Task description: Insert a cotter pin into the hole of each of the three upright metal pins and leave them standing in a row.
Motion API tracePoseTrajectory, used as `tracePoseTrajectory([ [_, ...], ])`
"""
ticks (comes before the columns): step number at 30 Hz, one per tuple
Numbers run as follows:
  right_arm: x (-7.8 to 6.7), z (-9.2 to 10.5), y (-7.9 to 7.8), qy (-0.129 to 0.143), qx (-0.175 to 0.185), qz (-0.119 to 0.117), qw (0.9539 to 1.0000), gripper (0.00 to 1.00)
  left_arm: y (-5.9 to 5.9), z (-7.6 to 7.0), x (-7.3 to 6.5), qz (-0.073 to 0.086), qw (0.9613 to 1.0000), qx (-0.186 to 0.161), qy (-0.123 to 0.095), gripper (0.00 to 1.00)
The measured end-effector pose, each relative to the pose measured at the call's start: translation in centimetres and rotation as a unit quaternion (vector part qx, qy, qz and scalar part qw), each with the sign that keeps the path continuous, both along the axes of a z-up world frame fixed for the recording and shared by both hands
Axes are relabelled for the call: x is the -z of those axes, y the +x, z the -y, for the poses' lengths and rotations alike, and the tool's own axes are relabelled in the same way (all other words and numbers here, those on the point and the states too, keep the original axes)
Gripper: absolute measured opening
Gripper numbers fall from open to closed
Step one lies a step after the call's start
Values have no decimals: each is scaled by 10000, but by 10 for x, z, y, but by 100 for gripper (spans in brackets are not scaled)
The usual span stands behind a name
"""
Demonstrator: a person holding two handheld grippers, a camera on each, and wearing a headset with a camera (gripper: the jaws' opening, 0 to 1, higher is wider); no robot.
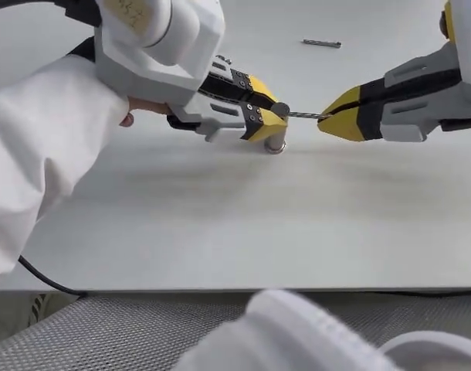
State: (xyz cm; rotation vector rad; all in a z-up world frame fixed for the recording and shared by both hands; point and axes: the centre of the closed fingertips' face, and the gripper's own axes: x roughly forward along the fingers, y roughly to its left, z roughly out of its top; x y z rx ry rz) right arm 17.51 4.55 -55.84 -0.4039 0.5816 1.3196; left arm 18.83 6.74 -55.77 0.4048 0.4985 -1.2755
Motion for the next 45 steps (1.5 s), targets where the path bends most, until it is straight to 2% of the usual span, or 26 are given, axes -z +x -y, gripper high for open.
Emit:
tracePoseTrajectory([
  [11,6,-10,7,-21,-74,48,10000,0,-2,1,0,3,10000,43,14,11],
  [16,5,-22,8,-52,-236,148,9996,0,-4,1,-1,15,10000,51,39,11],
  [23,8,-23,9,-204,-389,312,9985,0,-7,4,-3,14,10000,58,49,11],
  [27,10,-17,15,-303,-232,385,9985,28,-5,4,-3,-3,10000,45,34,11],
  [28,10,-14,16,-304,-211,381,9986,27,-4,3,-3,-8,10000,39,31,11],
  [30,7,-11,14,-212,-165,280,9992,20,-5,5,-3,-18,10000,22,19,11],
  [34,2,-7,12,-82,-61,211,9997,15,-7,6,-4,-24,10000,7,10,11],
  [38,-3,-8,10,91,-1,124,9999,3,-6,6,-4,-25,10000,2,11,11],
  [42,-3,-7,10,91,-1,139,9999,1,-6,6,-4,-28,10000,10,24,11],
  [45,-2,-7,9,139,0,37,9999,0,-4,5,-2,-30,10000,15,31,11],
])
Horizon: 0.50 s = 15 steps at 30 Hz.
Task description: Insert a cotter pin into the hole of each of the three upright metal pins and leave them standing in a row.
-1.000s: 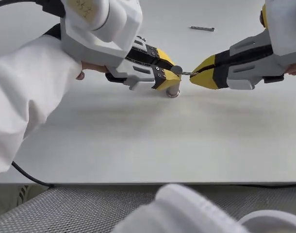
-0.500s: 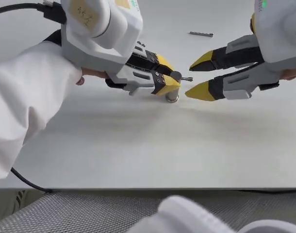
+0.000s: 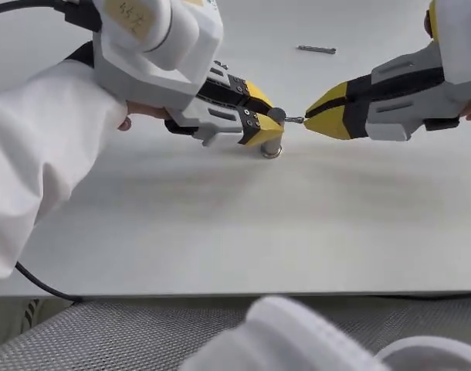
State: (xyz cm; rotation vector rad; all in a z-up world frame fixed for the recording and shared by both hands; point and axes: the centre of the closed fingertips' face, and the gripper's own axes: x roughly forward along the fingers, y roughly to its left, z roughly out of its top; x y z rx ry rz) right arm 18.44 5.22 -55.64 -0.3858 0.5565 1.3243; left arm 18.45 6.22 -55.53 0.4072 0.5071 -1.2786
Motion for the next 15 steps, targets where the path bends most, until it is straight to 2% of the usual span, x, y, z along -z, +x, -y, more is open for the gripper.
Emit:
tracePoseTrajectory([
  [3,2,0,0,28,12,-97,9999,0,0,0,0,-8,10000,2,-1,11],
  [15,0,-8,-3,1,-52,-77,10000,0,0,0,-1,-4,10000,41,30,11],
])
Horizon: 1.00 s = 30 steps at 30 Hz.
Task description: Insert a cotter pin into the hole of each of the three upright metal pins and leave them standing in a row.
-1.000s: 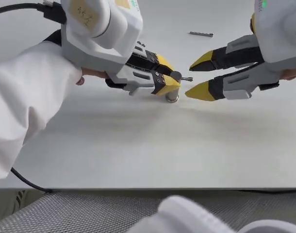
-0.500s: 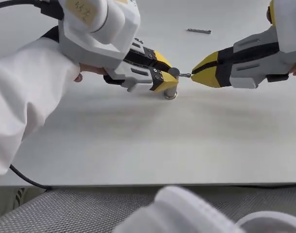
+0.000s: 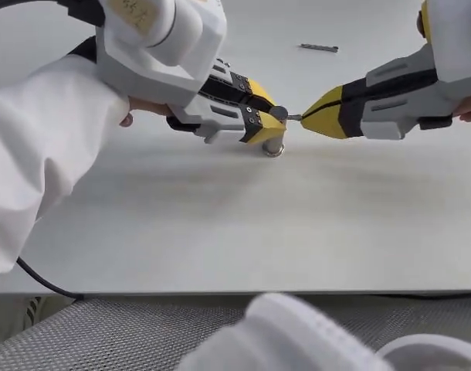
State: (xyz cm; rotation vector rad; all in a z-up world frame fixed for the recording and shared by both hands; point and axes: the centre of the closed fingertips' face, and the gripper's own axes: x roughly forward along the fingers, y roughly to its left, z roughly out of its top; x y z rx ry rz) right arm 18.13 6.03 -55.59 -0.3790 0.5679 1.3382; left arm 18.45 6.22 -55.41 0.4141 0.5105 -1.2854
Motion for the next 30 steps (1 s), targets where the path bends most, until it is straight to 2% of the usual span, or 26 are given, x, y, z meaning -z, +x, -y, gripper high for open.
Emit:
tracePoseTrajectory([
  [7,2,-5,-1,-110,-119,50,9999,0,2,-1,1,44,10000,51,36,11],
  [13,2,-3,0,-77,-50,18,10000,0,2,0,1,38,10000,33,12,12],
  [17,3,-1,3,-133,35,38,9999,9,2,-1,0,-27,10000,-49,-48,13],
  [20,3,1,2,-124,92,-6,9999,12,5,-3,-1,35,9999,-55,-98,23],
  [22,2,1,1,-79,114,-8,9999,13,2,-6,-1,-44,9999,-41,-130,33],
  [25,1,1,0,-17,158,-22,9999,17,-9,-8,-1,-152,9996,87,-211,44],
  [27,1,0,-2,61,209,-120,9997,21,-20,-9,-1,-271,9990,150,-319,50],
  [30,2,-2,-3,125,226,-141,9996,24,-28,-13,2,-272,9988,149,-392,65],
])
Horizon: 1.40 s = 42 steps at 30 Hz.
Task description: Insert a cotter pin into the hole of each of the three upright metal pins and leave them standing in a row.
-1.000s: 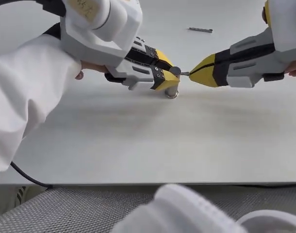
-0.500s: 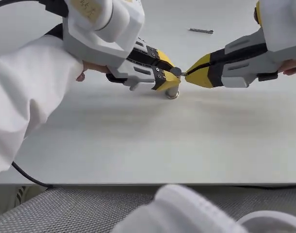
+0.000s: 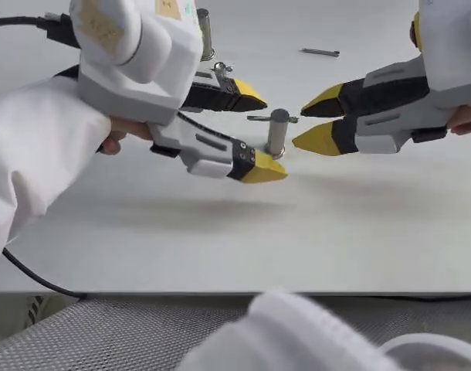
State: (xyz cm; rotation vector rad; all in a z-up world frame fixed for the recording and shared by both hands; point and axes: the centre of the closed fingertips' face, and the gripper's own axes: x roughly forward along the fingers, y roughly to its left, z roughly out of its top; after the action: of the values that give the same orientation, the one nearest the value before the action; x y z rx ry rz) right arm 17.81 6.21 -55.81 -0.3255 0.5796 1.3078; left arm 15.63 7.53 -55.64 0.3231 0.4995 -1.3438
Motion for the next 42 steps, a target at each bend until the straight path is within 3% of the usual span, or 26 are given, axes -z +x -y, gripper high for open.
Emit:
tracePoseTrajectory([
  [3,-1,-2,-2,71,-21,41,10000,23,-15,-6,8,-268,9995,85,119,80],
  [7,0,-5,-2,141,-10,10,9999,23,-27,-5,1,-305,9995,23,-73,93],
  [9,1,-7,-2,179,14,-34,9998,25,-31,-4,-2,-430,9989,-40,-185,100],
  [10,1,-8,-2,195,19,-36,9998,25,-34,-4,-2,-569,9982,-89,-172,99],
  [14,2,-13,0,291,9,4,9996,24,-44,-6,-3,-567,9983,71,-114,99],
  [18,-1,-20,3,496,44,13,9988,21,-39,-13,-2,-500,9987,-78,-23,99],
  [23,6,-24,5,508,31,0,9987,21,-35,-19,-4,-452,9986,-277,-47,99],
  [27,6,-29,7,660,68,41,9978,13,-35,-23,-3,-467,9982,-384,-15,99],
  [34,11,-31,9,705,47,7,9975,11,-27,-22,-6,-415,9968,-667,-135,99],
  [42,11,-31,10,729,-102,244,9970,9,-24,-25,-10,-303,9964,-782,-93,99],
])
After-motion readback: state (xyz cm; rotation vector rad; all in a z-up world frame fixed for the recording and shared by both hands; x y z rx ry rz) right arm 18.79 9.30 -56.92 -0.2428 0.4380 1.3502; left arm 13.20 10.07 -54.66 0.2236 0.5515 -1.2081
